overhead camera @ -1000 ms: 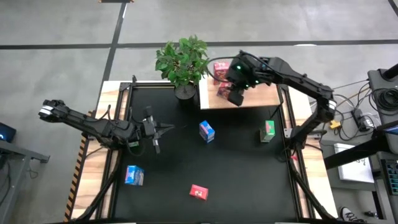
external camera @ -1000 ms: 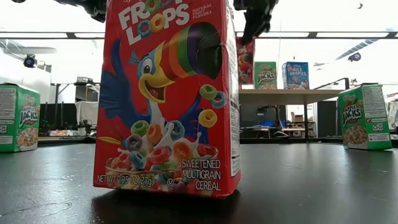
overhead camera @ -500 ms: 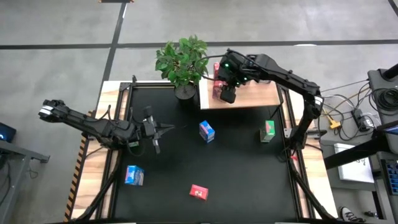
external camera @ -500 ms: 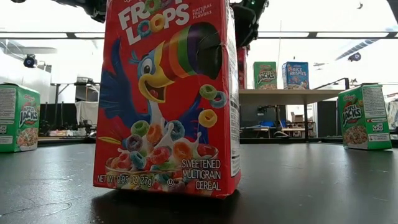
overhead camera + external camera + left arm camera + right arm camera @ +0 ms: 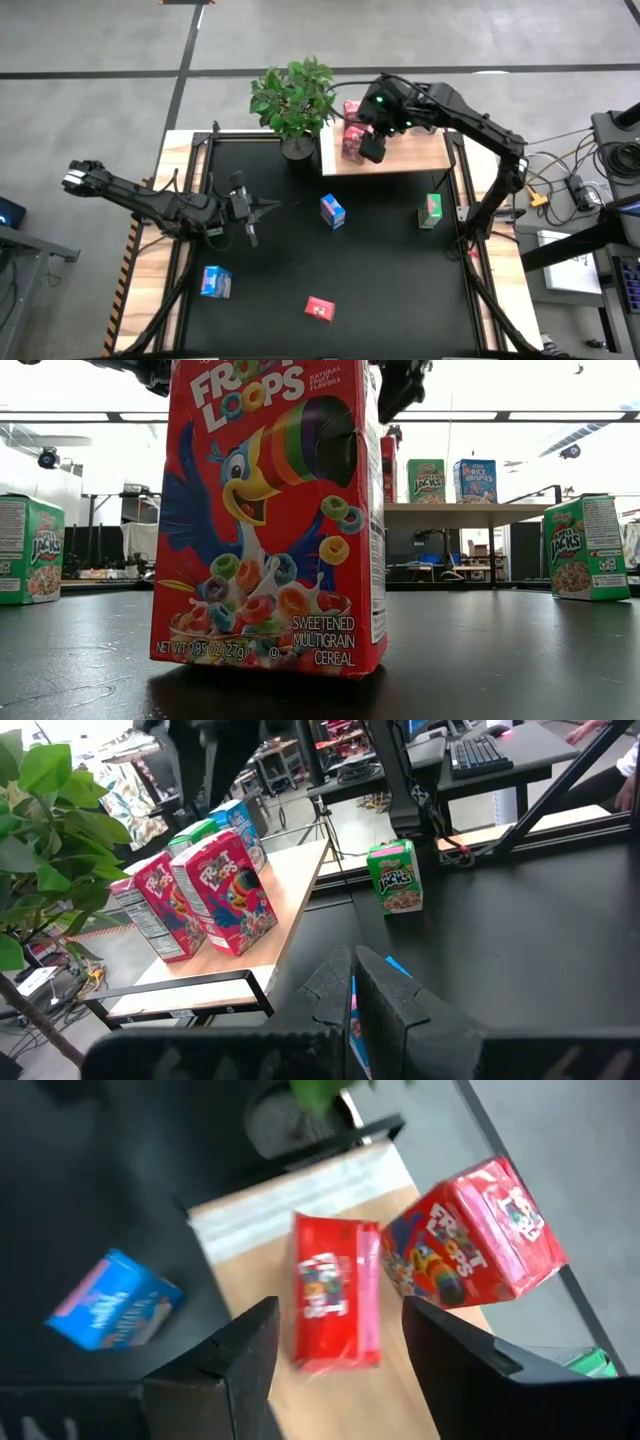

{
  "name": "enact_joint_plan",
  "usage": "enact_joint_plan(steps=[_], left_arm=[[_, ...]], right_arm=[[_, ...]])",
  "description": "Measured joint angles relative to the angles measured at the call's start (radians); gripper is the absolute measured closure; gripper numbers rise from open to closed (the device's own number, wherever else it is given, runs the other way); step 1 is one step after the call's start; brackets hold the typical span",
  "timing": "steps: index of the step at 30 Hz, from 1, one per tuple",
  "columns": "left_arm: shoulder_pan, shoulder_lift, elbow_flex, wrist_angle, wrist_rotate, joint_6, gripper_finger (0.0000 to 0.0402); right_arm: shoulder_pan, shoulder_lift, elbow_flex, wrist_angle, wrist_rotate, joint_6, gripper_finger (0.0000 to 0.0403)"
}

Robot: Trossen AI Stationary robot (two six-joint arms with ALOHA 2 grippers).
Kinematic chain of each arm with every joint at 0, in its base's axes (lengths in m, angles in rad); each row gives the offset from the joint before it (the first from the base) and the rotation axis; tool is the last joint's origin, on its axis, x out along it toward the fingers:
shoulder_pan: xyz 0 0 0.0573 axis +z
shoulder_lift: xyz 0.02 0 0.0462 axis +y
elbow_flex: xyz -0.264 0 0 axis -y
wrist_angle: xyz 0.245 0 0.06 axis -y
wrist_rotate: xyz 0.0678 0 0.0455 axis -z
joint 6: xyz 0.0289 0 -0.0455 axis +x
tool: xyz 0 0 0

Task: Stack cereal on shelf
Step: Put the top red cereal box on the shelf

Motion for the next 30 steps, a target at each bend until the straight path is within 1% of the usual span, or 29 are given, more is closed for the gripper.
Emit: enact_joint_plan(steps=[3,6,12,14,18,20,23,27,30], left_arm=[[0.000,0.000,0.000,0.000,0.000,0.000,0.0402],[0.000,0.000,0.000,-0.002,0.000,0.000,0.0402],[0.000,0.000,-0.002,-0.010,0.000,0.004,0.0402],[0.000,0.000,-0.002,-0.010,0.000,0.019,0.0402],[0.000,0.000,0.002,-0.011,0.000,0.042,0.0402],[0.000,0.000,0.003,-0.011,0.000,0.053,0.0402],[0.000,0.000,0.003,-0.013,0.000,0.061,0.0402],[0.000,0.000,0.003,-0.013,0.000,0.063,0.0402],[0.000,0.000,0.003,-0.013,0.000,0.063,0.0402]], right_arm=[[0.051,-0.031,-0.016,0.003,-0.008,0.024,0.0223],[0.126,-0.051,-0.078,0.039,-0.007,0.043,0.0247],[0.240,-0.082,-0.316,0.250,0.012,0.065,0.0308],[0.263,-0.084,-0.394,0.305,0.081,0.084,0.0329],[0.293,-0.094,-0.538,0.393,0.291,0.113,0.0368],[0.294,-0.105,-0.601,0.448,0.368,0.140,0.0385],[0.291,-0.122,-0.675,0.531,0.410,0.174,0.0393],[0.287,-0.163,-0.736,0.609,0.462,0.175,0.0394],[0.273,-0.192,-0.749,0.610,0.499,0.173,0.0394]])
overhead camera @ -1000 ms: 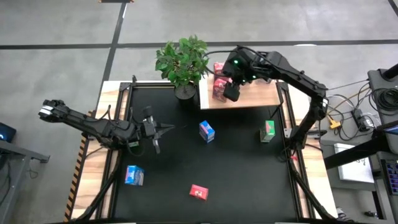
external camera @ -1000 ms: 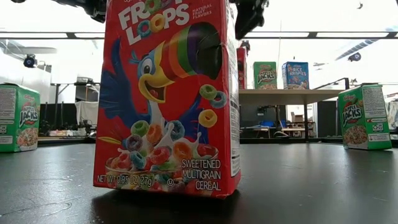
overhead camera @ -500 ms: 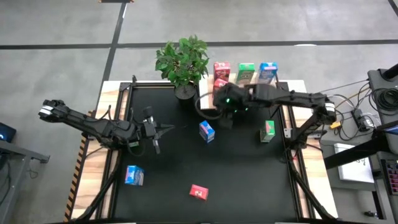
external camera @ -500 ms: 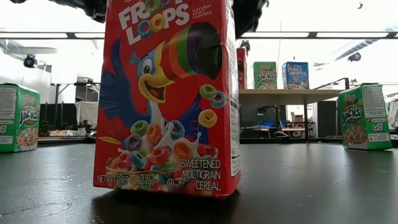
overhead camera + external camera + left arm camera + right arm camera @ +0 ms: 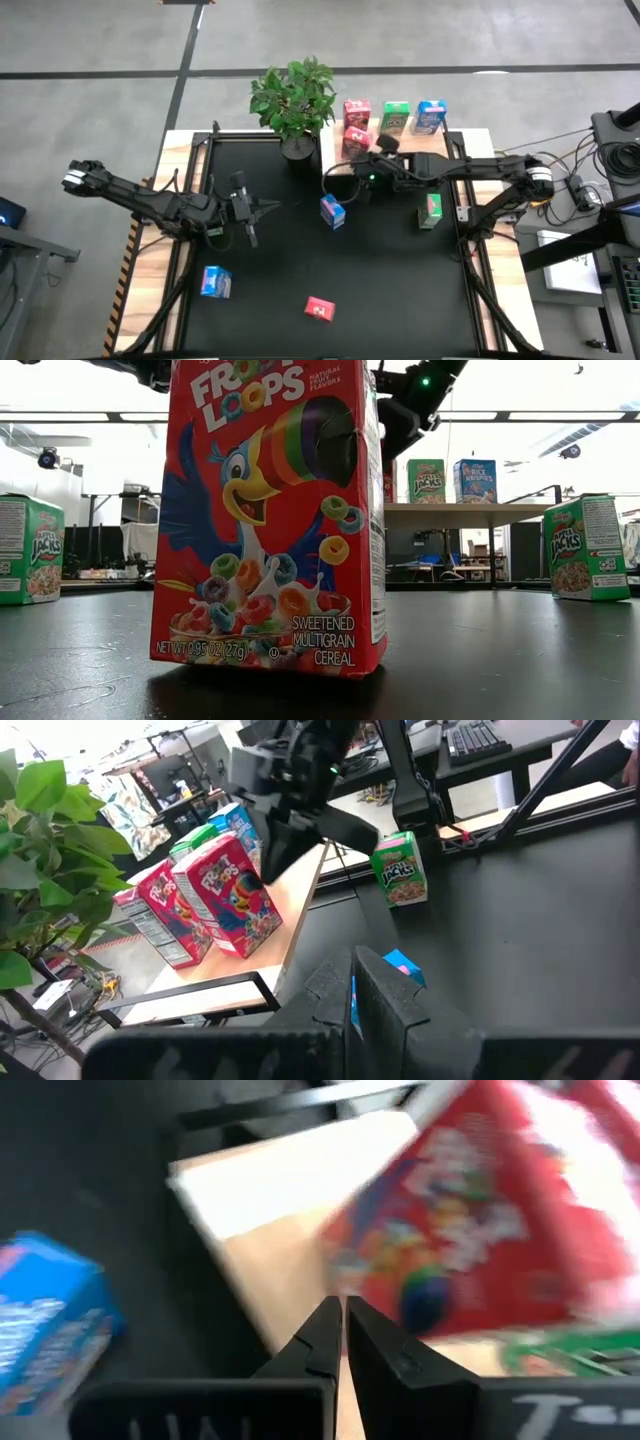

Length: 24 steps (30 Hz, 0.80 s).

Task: Stack cereal on shelf
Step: Put the top red cereal box on the shelf

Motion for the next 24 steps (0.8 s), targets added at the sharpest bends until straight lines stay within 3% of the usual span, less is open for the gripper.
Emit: enact_joint_plan(steps=[16,21,24], left_arm=[[0.000,0.000,0.001,-0.001,0.000,0.000,0.0402],[0.000,0.000,0.001,-0.002,0.000,0.000,0.0402],[0.000,0.001,0.001,-0.003,0.000,0.000,0.0402]], right_arm=[[-0.063,-0.108,-0.003,-0.008,-0.003,-0.041,0.0394],[-0.064,-0.126,-0.005,-0.004,-0.112,-0.020,0.0394],[-0.063,-0.122,-0.040,0.031,-0.115,-0.011,0.0394]])
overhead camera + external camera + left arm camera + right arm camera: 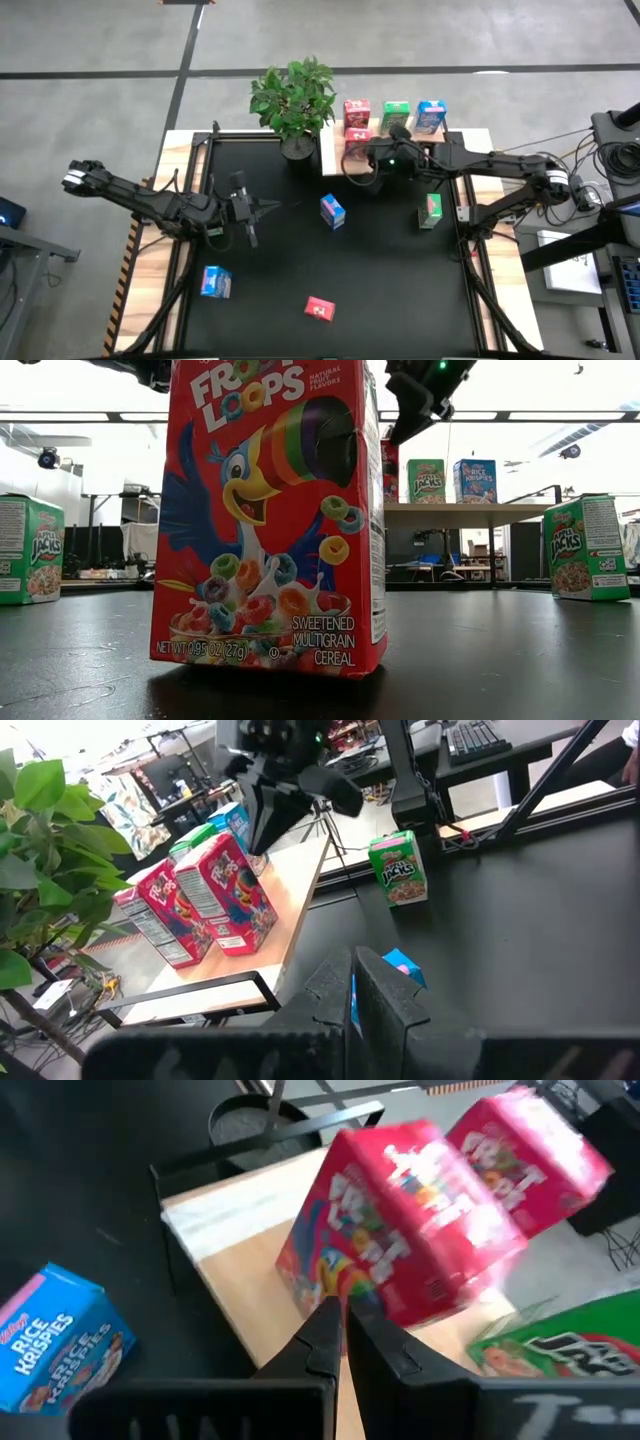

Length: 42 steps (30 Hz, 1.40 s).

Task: Stack cereal on shelf
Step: Put the top red cereal box on the shelf

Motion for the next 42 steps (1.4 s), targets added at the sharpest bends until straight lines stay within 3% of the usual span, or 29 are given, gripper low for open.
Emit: enact_joint_plan(steps=[8,17,20,23,27,42], left_arm=[[0.000,0.000,0.000,-0.006,0.000,0.006,0.0402],[0.000,0.001,0.000,-0.006,0.000,0.007,0.0402],[0.000,0.001,0.000,-0.006,0.000,0.007,0.0402],[0.000,0.001,0.000,-0.006,0.000,0.007,0.0402],[0.000,0.001,0.000,-0.005,0.000,0.007,0.0402],[0.000,0.001,0.000,-0.003,0.000,0.007,0.0402]], right_arm=[[-0.028,0.007,-0.123,0.174,0.011,-0.013,0.0394],[-0.066,0.007,-0.154,0.197,0.033,-0.037,0.0394],[-0.066,0.007,-0.155,0.197,0.006,-0.027,0.0394],[-0.066,0.007,-0.149,0.203,-0.089,-0.004,0.0394],[-0.060,0.008,-0.160,0.296,-0.148,0.007,0.0394],[-0.064,0.062,-0.173,0.455,-0.068,-0.030,0.0394]])
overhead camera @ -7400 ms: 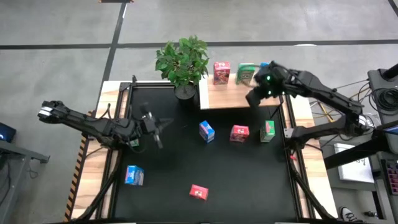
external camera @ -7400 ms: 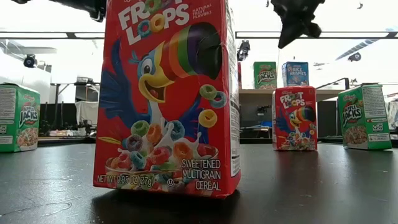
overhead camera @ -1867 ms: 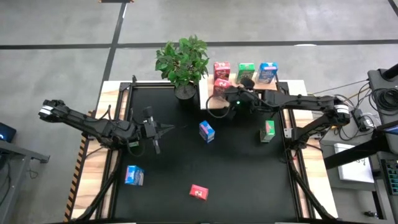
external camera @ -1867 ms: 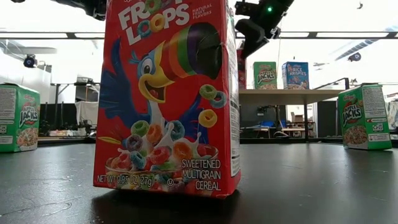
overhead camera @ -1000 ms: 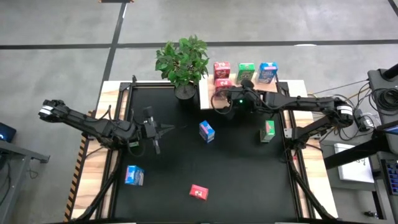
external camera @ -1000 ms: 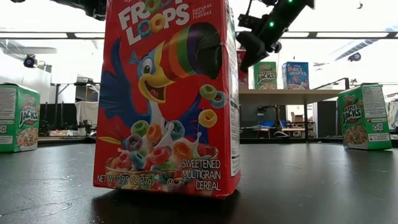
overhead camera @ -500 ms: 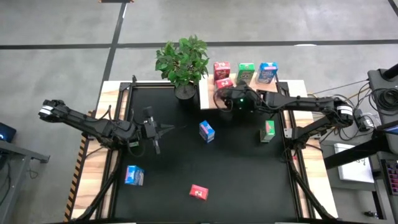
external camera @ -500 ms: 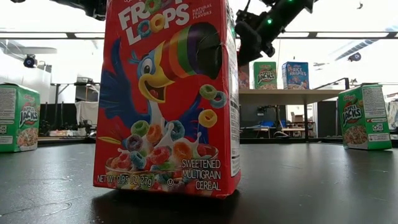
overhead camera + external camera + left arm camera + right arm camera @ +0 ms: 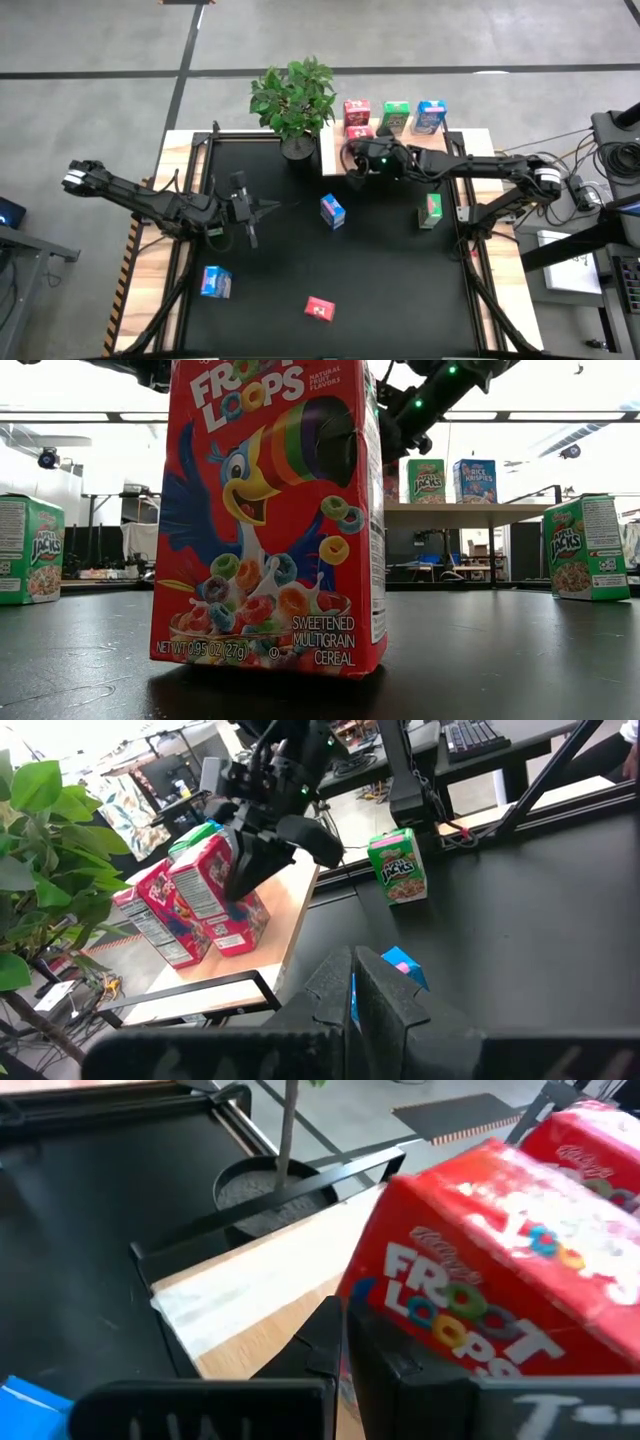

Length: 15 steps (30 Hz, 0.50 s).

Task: Stack cereal on shelf
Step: Put the top red cereal box on the shelf

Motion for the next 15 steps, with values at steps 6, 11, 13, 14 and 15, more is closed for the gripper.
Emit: enact_joint_plan(steps=[6,11,13,14,15], left_arm=[[0.000,0.000,0.000,-0.001,0.000,0.000,0.0402],[0.000,0.000,0.000,-0.005,0.000,0.000,0.0402],[0.000,0.000,0.000,-0.008,0.000,0.000,0.0402],[0.000,0.000,0.000,-0.009,0.000,0.000,0.0402],[0.000,0.000,0.000,-0.009,0.000,0.000,0.0402]], right_arm=[[0.001,-0.008,0.000,-0.008,0.000,0.005,0.0394],[0.023,-0.055,0.000,-0.086,-0.001,0.030,0.0394],[0.027,-0.079,0.000,-0.153,-0.002,0.047,0.0394],[0.028,-0.089,0.000,-0.183,-0.002,0.051,0.0394],[0.030,-0.097,0.000,-0.210,-0.001,0.057,0.0394]])
